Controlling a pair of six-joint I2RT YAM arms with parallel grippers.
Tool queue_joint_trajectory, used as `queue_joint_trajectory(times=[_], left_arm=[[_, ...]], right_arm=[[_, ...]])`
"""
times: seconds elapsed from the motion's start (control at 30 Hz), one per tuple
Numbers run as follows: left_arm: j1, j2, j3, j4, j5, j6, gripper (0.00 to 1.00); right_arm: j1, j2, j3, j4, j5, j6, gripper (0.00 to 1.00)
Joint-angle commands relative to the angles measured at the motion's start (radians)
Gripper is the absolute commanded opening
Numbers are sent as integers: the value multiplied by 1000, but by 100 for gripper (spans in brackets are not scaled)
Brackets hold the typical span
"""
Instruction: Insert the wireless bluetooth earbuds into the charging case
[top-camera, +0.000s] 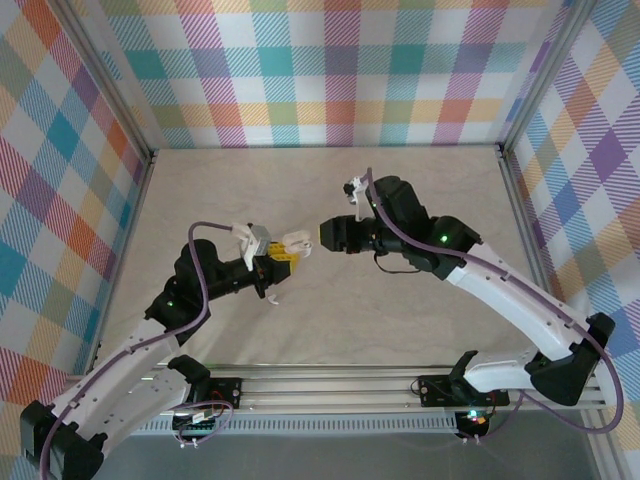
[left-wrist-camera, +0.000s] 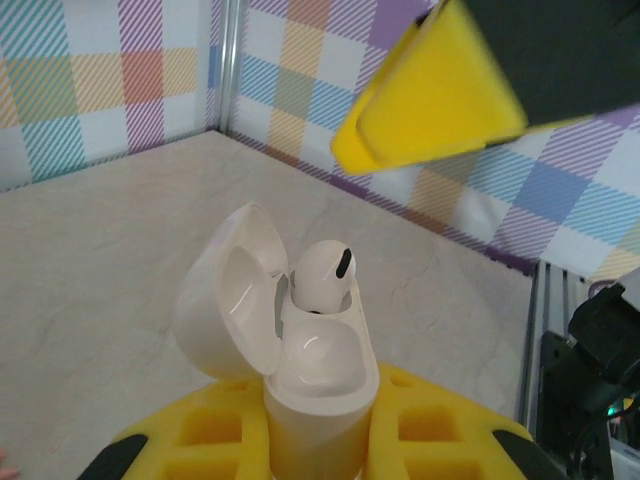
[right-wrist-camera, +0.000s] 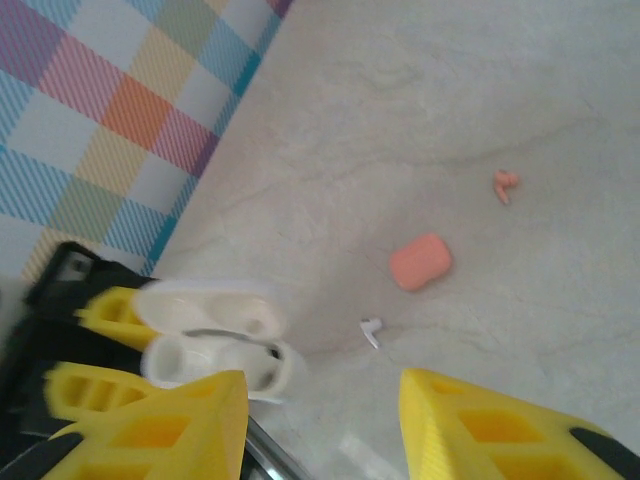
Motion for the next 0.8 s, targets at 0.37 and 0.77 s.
queue_joint_trajectory(times=[0.37,0.77], left_arm=[[-4,-132,128,-401,-48,84,0],[-4,-208,30,-428,-75,38,0]], right_arm=[[-58,-36,-287,100,-39,110,44],[-58,215,-317,218,-88,122,41]])
